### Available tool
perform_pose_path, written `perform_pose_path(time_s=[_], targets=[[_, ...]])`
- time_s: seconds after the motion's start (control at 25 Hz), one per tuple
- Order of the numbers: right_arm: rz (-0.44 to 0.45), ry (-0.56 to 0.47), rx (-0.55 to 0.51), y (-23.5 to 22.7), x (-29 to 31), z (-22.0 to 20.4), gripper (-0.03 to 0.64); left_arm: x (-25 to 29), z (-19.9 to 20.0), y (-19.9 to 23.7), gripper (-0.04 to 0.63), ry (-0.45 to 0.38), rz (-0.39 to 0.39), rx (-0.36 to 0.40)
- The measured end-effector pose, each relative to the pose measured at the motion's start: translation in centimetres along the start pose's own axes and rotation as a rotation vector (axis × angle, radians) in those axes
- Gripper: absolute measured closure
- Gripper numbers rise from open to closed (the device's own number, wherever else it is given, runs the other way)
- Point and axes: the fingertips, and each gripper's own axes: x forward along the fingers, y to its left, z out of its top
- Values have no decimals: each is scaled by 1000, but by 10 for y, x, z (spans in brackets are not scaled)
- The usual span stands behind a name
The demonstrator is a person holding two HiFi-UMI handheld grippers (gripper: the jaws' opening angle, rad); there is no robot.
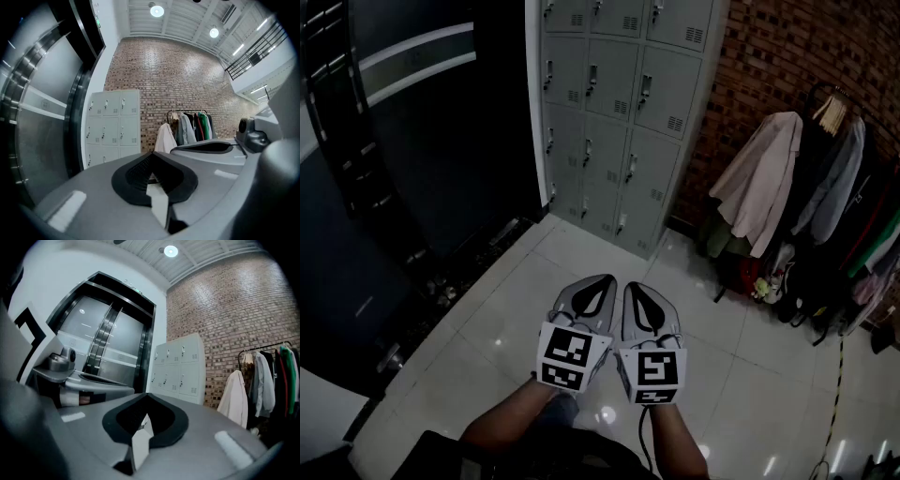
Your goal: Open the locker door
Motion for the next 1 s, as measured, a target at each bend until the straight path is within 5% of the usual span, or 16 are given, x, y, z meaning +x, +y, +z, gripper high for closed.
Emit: perform_pose_path(time_s=[1.0], targets=[[-56,33,-20,-63,287,-3,617,222,9,207,591,-7,-43,-40]])
